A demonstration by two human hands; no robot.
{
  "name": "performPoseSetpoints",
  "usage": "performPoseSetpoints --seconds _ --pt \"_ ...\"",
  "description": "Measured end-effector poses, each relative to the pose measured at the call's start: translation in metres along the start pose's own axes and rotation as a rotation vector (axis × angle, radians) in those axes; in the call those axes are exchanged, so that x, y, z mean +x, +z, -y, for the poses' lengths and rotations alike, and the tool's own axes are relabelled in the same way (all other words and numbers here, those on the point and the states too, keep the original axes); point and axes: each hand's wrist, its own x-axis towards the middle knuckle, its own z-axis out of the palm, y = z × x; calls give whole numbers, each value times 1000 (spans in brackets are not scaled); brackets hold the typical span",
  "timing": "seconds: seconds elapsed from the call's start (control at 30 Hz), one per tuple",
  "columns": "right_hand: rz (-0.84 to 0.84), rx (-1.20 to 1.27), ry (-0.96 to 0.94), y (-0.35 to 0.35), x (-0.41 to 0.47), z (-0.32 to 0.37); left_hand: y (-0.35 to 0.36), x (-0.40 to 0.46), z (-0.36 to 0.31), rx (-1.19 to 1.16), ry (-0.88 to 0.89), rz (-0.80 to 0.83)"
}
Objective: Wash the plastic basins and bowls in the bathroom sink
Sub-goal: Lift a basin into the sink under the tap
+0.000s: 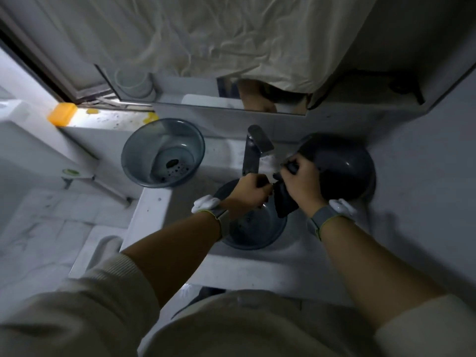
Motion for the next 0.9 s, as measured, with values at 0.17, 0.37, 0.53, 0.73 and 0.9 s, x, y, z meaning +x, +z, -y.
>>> performPoseSetpoints --seconds 0.17,0.37,0.53,0.73,0.9 --pt "130 -47 42 25 -5 -10 -5 -5 29 18 -41 0" --pt "175 -127 2 42 0 -15 -14 -6 75 51 -212 -31" --pt "198 -157 -53 48 5 -17 -25 -10 107 138 -304 -31" --pt "183 -243 -119 55 5 -12 -31 -15 138 269 -423 -239" --pt "172 -278 -110 59 12 -7 -34 -9 155 88 -655 -82"
